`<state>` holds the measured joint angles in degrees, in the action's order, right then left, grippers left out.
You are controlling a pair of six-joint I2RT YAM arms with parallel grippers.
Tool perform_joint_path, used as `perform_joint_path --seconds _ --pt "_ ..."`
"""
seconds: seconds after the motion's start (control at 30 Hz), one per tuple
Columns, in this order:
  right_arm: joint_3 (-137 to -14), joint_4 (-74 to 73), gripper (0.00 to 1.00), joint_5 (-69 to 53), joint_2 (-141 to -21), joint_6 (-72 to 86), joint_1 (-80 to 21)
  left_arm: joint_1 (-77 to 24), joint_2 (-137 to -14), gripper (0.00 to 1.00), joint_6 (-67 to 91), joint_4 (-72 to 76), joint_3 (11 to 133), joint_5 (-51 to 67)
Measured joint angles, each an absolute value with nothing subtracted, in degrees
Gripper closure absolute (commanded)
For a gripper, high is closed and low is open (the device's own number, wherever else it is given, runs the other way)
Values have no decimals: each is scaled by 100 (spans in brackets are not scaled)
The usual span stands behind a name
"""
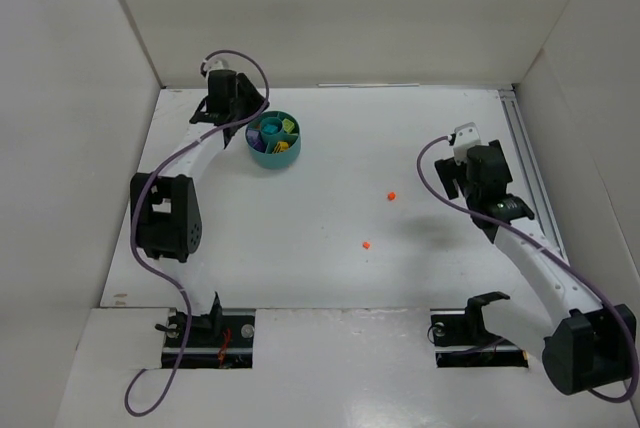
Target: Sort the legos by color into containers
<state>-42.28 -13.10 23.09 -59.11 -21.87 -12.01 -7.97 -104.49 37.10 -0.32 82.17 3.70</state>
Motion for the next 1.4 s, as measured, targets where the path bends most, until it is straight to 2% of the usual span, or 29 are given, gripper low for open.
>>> perform_joint_path --seconds 0.07,0.2,0.37,0.5,0.7,0.93,1.2,1.4 --pt "-4228 -1317 0 2231 -5863 -2189 -1201 -858 -10204 41 3579 -30 8152 309" --pt "-4228 -1389 0 2119 -5732 -2187 -1201 -1203 -9668 33 3218 -93 7929 102" --pt "-4228 -1715 0 2123 -5522 -2043 -1201 -2475 -8884 33 2681 -139 7415 -285" --pt "-4226 -2145 0 2268 -5367 -1712 -1164 -3627 -8796 41 2443 -163 7166 -351" --pt "-4226 -2698 0 2467 -4919 -1363 -731 -4480 -9537 43 2261 -207 7238 -473" --pt "-4226 -2985 0 2484 -4882 -1243 -449 -5183 -11181 45 2112 -451 8320 -489" --pt "-4189 -2982 0 2375 -4912 -1225 -445 -5502 -11994 47 2080 -742 9150 -799" --pt "-4108 -2993 0 2318 -4910 -1225 -445 -5478 -12558 52 2082 -856 9841 -1022"
